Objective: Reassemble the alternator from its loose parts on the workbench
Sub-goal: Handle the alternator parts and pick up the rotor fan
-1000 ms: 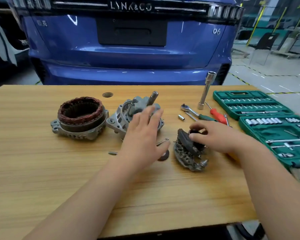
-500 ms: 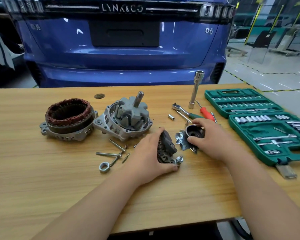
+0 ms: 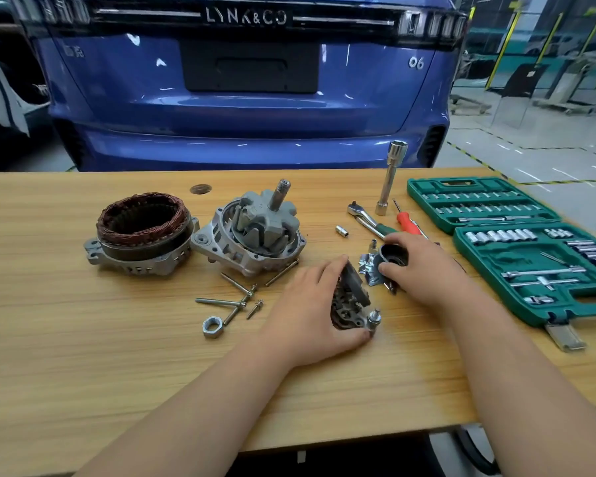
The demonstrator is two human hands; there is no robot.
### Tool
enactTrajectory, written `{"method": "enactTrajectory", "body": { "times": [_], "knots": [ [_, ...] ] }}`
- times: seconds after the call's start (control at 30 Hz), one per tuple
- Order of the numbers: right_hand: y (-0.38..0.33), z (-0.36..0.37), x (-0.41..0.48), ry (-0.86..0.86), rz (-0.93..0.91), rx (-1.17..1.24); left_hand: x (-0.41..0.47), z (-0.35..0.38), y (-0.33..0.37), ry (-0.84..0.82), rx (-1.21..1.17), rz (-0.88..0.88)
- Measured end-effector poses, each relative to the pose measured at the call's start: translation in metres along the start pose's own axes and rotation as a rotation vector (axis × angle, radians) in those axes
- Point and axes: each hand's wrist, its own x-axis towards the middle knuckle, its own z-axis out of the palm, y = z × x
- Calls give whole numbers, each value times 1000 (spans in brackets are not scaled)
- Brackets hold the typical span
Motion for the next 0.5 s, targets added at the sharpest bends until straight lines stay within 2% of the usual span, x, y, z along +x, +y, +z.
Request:
{"method": "enactTrajectory", "body": {
  "times": [0.07, 0.13, 0.2, 0.27, 0.37, 0.43, 0.5],
  "knots": [
    [7, -1, -3, 129, 12, 231, -1, -6, 3, 28, -80, 12],
    [11, -2, -5, 303, 25, 378, 13, -11, 11, 123, -168, -12],
    [11, -3, -8, 428, 13, 395, 44, -13, 22, 117, -22, -58],
    [13, -3, -11, 434, 19, 307, 80, -10, 33, -69, 178, -204],
    [16, 1, -15, 355, 63, 128, 123, -2, 41, -363, 216, -426],
    [16, 3, -15, 343, 73, 39, 143, 3, 42, -440, 229, -472],
    [16, 5, -12, 351, 96, -30, 149, 7, 43, -443, 296, -457]
  ]
}}
